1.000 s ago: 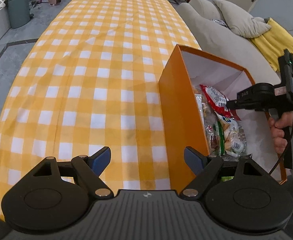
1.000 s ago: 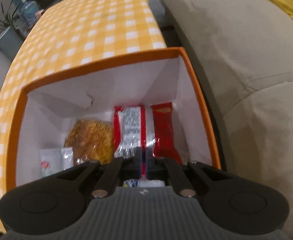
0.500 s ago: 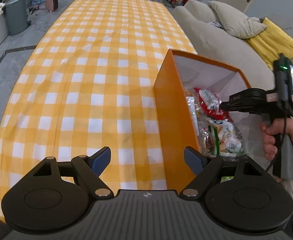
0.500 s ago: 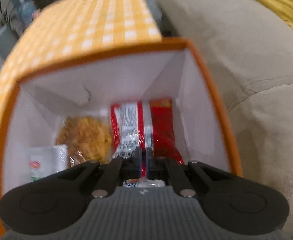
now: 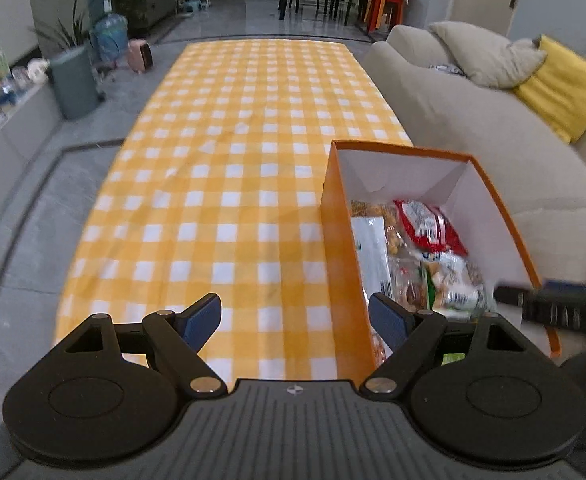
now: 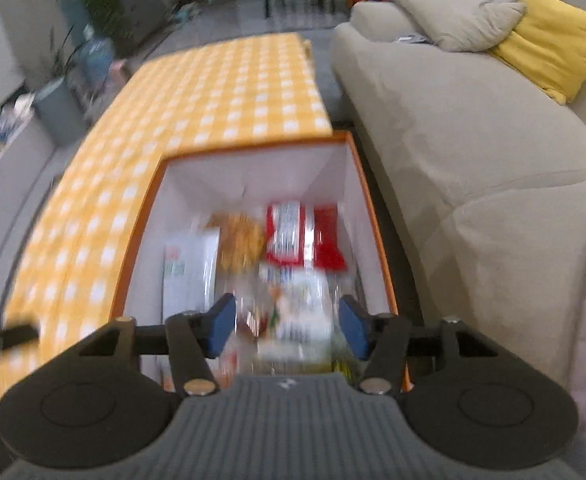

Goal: Organize snacks

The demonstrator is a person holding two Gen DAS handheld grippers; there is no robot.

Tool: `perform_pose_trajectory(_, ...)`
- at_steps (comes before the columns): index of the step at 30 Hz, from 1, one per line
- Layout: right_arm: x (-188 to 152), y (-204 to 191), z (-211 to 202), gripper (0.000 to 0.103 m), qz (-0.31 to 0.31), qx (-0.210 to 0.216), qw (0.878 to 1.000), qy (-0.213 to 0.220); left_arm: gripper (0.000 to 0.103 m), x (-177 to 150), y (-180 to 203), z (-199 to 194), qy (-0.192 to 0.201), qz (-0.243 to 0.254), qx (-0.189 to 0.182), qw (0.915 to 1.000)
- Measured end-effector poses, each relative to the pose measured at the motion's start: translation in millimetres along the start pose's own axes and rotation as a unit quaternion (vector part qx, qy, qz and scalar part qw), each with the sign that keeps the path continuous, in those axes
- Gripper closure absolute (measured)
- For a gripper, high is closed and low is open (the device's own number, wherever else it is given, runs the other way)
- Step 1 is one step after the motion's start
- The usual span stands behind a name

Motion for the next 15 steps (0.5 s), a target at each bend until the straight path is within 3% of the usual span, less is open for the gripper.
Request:
perform_pose_trajectory(4,-43.4,9.6,-19.8,0.028,-0.001,-0.005,0.999,-0.046,0.003,-17.4,23.7,-11.4,-0.025,0.008,-0.021,0.9994)
perform_pose_trajectory(6,-62.8,16.2,-28.0,0.019,0.003,-0.017,0.997,-0.069,0.003,-29.6,35.3,-16.2,-0.042,0.016,-0.034,0.9984)
perform_pose_trajectory(9,-93.8,18.8,-41.6,0.010,0.001,-0.009,0.995,-0.095,0.003,-43.7,53.3,-21.4,-0.064,0.028,-0.033,0.9970)
perform_pose_trajectory(12,-116.1,17.3,-48.6,0.010,0.002,0.000,0.992,-0.128,0.006,-53.3,72.6,-26.1,-0.082,0.044,-0.044,0.9947)
perform_pose_trajectory(15,-123.9,18.0,-56.7,0.009,-0.007,-0.019,0.992,-0.127,0.006,-58.9,83.5,-29.8,-0.093,0.050,-0.041,0.9935)
Point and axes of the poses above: each gripper's, at about its wrist camera, not at the fingertips, and z roughly the way its jaws point, y to its right, x to its top, the point moved 7 cm from there along z, roughly the way its jaws point, and after that the axes turned 9 degrees about z, right-handed, at the moved point
